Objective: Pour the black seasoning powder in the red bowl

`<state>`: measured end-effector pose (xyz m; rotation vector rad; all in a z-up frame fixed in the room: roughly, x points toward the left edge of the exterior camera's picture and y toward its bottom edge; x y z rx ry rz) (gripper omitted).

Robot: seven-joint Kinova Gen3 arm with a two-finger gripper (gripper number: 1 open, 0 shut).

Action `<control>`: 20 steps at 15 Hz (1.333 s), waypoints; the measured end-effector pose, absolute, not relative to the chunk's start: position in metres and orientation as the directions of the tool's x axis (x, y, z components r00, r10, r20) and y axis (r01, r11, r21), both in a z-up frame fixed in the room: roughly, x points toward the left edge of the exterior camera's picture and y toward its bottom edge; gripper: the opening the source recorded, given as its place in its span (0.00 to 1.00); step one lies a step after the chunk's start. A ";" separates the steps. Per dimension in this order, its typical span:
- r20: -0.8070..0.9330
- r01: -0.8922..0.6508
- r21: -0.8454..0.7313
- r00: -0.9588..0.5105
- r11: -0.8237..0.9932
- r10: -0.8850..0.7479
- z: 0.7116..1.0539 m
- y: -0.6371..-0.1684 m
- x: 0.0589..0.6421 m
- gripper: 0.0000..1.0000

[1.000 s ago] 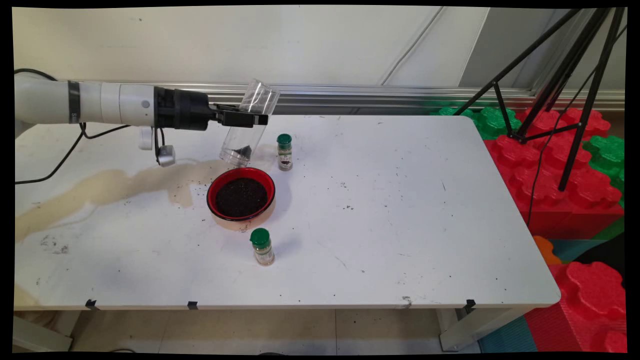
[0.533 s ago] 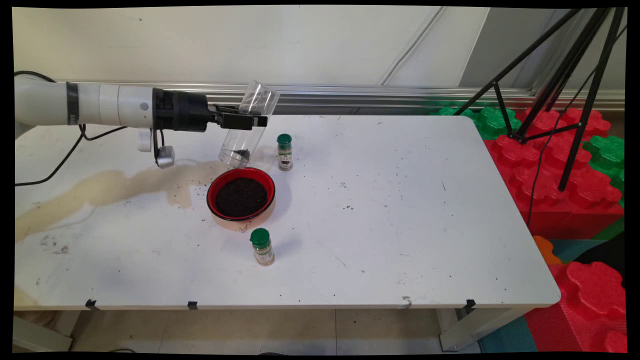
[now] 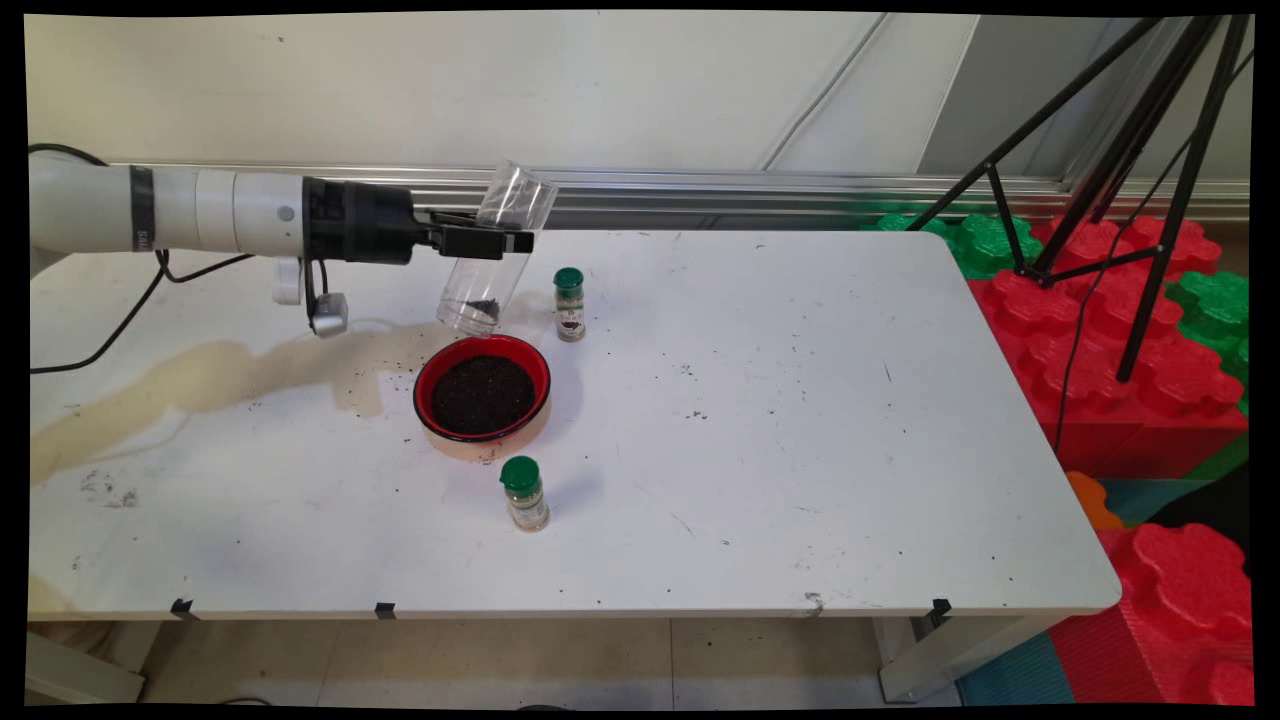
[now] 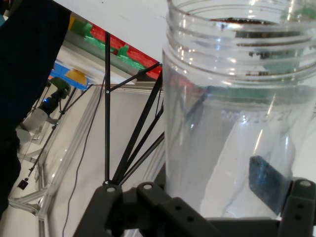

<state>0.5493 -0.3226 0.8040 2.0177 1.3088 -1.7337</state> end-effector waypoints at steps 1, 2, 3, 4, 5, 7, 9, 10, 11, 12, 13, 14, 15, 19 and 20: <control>-0.866 0.699 -0.397 -0.069 -0.595 0.496 0.804 -0.322 0.549 0.00; -0.863 0.700 -0.403 -0.076 -0.590 0.500 0.805 -0.322 0.550 0.00; -0.860 0.700 -0.409 -0.082 -0.585 0.503 0.805 -0.322 0.550 0.00; -0.857 0.701 -0.418 -0.092 -0.578 0.508 0.806 -0.322 0.550 0.00; -0.851 0.702 -0.431 -0.106 -0.567 0.515 0.807 -0.322 0.551 0.00; -0.838 0.704 -0.457 -0.134 -0.544 0.530 0.810 -0.321 0.551 0.00; -0.825 0.704 -0.481 -0.160 -0.523 0.542 0.812 -0.321 0.552 0.00; -0.815 0.704 -0.497 -0.178 -0.508 0.551 0.813 -0.321 0.553 0.00; -0.804 0.703 -0.515 -0.198 -0.490 0.561 0.815 -0.320 0.554 0.00; -0.790 0.702 -0.536 -0.221 -0.470 0.571 0.817 -0.320 0.555 0.00; -0.777 0.699 -0.555 -0.242 -0.450 0.582 0.819 -0.320 0.555 0.00; -0.758 0.696 -0.579 -0.268 -0.425 0.594 0.820 -0.319 0.556 0.00; -0.741 0.691 -0.601 -0.292 -0.402 0.605 0.822 -0.319 0.557 0.00; -0.656 0.664 -0.686 -0.388 -0.297 0.647 0.827 -0.315 0.561 0.00; -0.631 0.655 -0.707 -0.413 -0.268 0.656 0.827 -0.315 0.562 0.00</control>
